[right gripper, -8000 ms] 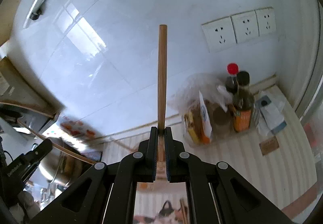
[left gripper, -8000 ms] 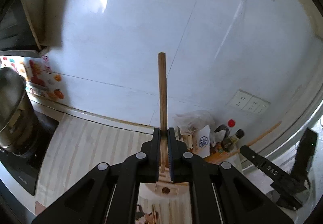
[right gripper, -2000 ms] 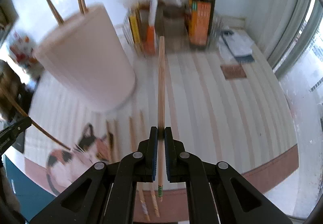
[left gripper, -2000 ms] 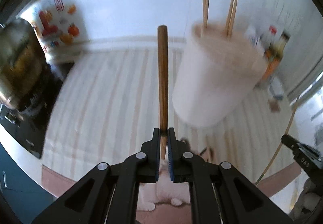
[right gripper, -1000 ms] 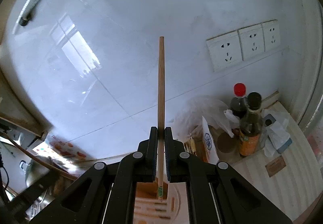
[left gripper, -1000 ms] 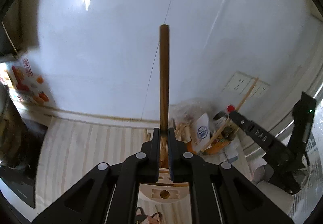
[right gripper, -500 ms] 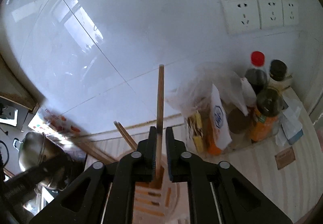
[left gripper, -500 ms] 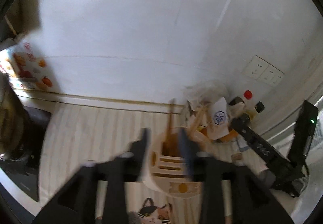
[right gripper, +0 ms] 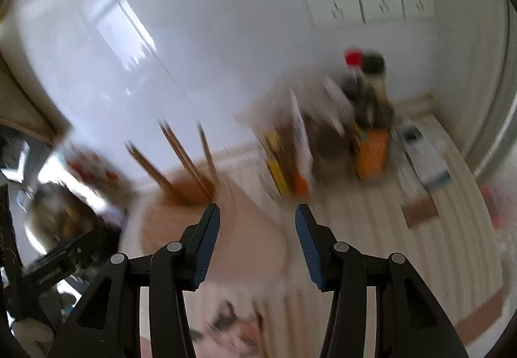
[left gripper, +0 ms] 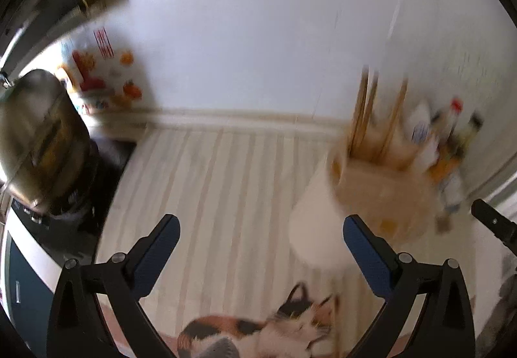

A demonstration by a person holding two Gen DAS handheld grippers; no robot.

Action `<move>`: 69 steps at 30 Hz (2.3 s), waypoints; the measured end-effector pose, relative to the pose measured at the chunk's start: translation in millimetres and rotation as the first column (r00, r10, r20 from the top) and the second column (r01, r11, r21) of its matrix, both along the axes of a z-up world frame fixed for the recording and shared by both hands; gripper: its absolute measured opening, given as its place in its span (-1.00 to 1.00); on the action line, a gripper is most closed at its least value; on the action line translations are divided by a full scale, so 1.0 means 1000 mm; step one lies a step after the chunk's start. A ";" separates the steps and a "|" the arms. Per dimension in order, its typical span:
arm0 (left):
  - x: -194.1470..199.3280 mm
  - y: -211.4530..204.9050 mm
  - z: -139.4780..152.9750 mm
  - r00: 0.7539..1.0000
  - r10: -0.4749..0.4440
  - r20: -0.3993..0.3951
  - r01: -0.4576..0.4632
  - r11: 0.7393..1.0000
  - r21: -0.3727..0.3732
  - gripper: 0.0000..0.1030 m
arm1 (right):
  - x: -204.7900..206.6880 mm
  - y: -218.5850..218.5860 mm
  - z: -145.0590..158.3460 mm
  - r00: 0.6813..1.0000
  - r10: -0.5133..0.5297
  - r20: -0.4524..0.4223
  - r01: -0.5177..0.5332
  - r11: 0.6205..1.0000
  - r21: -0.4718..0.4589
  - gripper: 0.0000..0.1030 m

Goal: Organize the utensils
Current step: 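Lower the left tool to the chopstick row and grasp one while the right tool grasps another, then lift the left tool's chopstick toward the pink holder while the right tool carries its chopstick there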

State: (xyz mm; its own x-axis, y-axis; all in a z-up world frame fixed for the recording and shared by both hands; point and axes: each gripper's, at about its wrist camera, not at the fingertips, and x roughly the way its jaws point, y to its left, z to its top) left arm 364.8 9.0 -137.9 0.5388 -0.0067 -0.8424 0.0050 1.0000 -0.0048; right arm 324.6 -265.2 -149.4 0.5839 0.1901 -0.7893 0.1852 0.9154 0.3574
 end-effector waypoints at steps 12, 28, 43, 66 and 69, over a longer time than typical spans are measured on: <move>-0.045 -0.035 -0.166 0.932 -0.037 -0.362 0.057 0.997 0.045 0.36 | -0.061 0.022 -0.163 0.902 0.083 -0.423 -0.079 0.997 0.026 -0.10; -0.057 -0.114 -0.212 0.833 -0.231 -0.503 0.193 0.973 -0.126 -0.19 | -0.107 0.011 -0.212 0.856 0.057 -0.513 -0.100 0.993 -0.056 -0.87; -0.065 -0.100 -0.218 0.831 -0.193 -0.522 0.222 0.975 -0.008 -0.92 | -0.155 -0.032 -0.209 0.835 0.039 -0.549 -0.087 0.994 -0.061 -0.87; -0.076 -0.083 -0.214 0.861 -0.130 -0.492 0.151 0.989 0.003 -0.91 | -0.110 0.019 -0.215 0.787 0.068 -0.614 -0.163 0.981 -0.101 -0.86; -0.076 -0.071 -0.216 0.859 -0.087 -0.505 0.096 0.995 -0.009 -0.91 | -0.105 0.025 -0.216 0.803 0.043 -0.595 -0.153 0.979 -0.136 -0.86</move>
